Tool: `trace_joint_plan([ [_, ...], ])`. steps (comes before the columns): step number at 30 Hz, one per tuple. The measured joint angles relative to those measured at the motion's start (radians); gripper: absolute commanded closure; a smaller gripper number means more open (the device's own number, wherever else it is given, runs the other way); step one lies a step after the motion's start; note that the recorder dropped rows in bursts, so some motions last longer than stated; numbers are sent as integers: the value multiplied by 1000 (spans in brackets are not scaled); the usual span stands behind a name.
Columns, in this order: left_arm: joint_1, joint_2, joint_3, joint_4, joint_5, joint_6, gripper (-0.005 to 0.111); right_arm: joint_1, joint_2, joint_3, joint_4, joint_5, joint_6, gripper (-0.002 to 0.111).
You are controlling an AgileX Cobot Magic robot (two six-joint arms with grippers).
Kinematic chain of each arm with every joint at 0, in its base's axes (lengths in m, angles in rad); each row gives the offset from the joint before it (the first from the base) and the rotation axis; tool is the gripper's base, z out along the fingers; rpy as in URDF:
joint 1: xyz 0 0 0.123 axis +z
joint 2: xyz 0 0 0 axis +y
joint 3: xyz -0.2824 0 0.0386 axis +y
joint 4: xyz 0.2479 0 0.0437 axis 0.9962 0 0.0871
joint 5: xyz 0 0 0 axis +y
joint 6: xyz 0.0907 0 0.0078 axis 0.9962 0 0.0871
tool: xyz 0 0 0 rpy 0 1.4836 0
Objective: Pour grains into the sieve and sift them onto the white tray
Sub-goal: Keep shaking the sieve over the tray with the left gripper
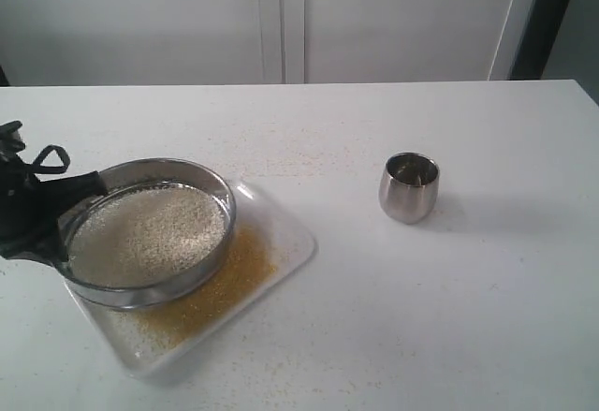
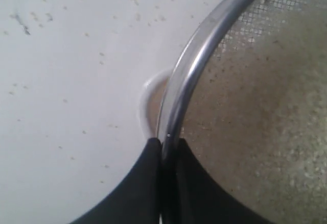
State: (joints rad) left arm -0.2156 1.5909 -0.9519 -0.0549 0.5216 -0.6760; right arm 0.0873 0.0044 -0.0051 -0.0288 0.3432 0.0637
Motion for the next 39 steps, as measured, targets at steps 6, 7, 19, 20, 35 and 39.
trace_joint_plan([
  [6, -50, 0, 0, -7, -35, 53, 107, 0, 0, 0, 0, 0, 0, 108],
  [7, -30, 0, 0, -5, -36, 20, 107, 0, 0, 0, 0, 0, 0, 108],
  [19, -29, 0, 0, -27, -62, -9, 107, 0, 0, 0, 0, 0, 0, 108],
  [20, -27, 0, 0, -30, -55, 12, 107, 0, 0, 0, 0, 0, 0, 108],
  [35, -82, 8, 0, 2, -41, 76, 107, 0, 0, 0, 0, 0, 0, 108],
  [39, -28, 9, 0, -30, -34, 7, 107, 0, 0, 0, 0, 0, 0, 108],
])
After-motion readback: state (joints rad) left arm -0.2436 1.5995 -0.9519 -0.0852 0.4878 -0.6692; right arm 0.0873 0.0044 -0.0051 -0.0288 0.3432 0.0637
